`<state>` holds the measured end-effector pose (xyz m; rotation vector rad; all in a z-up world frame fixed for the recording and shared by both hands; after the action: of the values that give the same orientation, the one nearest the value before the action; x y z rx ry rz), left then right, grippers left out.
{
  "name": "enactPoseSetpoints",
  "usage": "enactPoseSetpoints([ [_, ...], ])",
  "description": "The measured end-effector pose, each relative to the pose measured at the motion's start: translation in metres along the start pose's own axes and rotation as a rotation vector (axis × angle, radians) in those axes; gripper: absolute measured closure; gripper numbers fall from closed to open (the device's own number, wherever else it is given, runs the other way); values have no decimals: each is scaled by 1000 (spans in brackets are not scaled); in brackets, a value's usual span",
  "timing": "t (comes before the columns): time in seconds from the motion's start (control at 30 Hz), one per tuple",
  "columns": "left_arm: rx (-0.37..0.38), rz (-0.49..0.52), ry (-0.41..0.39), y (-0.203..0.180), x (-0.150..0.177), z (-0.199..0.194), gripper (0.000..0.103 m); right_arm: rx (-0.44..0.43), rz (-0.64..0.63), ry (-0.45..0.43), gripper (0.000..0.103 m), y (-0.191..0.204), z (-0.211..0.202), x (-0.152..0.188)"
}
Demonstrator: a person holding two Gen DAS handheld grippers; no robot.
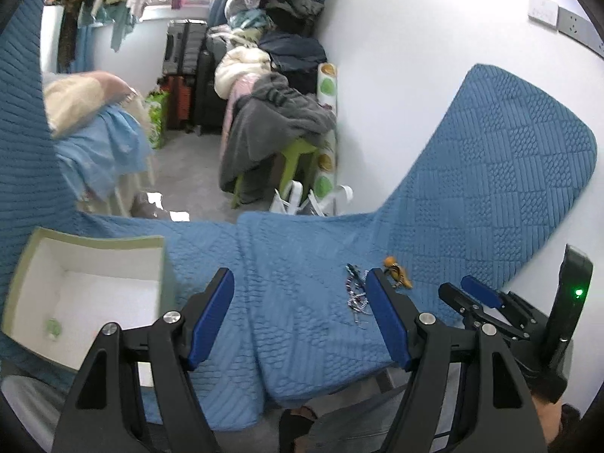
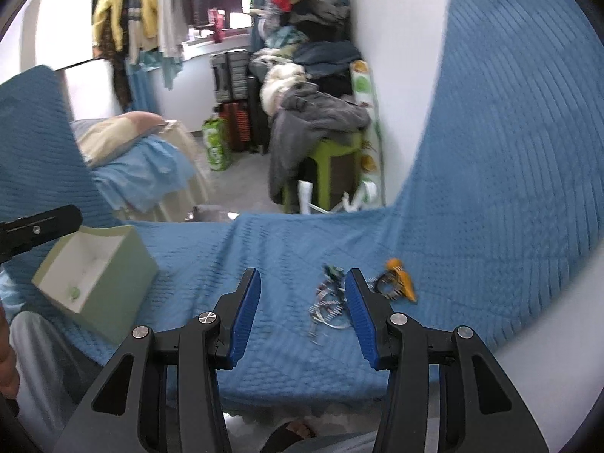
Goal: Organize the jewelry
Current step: 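Move both open tools back toward the jewelry pile, then grasp the green-charm keychain with the left tool while the right tool grasps the black bracelet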
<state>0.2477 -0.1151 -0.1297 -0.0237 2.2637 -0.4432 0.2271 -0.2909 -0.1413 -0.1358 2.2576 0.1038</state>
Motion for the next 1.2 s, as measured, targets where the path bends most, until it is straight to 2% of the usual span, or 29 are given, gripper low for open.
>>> enactPoseSetpoints([
  [0.27, 56, -17, 89, -24, 18, 60, 31, 72, 99, 28, 64, -49, 25, 19],
  [0.57, 86, -44, 157, -46, 33, 135, 33, 61, 161, 85, 73, -83, 70, 28],
  [0.83, 113, -59, 215, -63, 45, 193, 43, 48, 118, 162, 81, -110, 121, 33],
  [1.0, 127, -67, 262, -71, 58, 230, 52, 43, 84, 235, 81, -120, 152, 44],
  [1.2, 140, -85, 302, -75, 69, 266, 57, 78, 40, 269, 81, -128, 174, 45],
])
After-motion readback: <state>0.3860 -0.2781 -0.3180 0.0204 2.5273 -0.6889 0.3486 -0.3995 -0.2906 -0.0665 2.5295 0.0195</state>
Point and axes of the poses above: each gripper's, at about its wrist camera, not at the fingertips, and z roughly the way its jaws point, y to its left, x to its underside, the point moved 10 cm from there along z, roughly the way its jaws point, and after that the axes turned 2 degrees about -z, right-handed, at the moved point
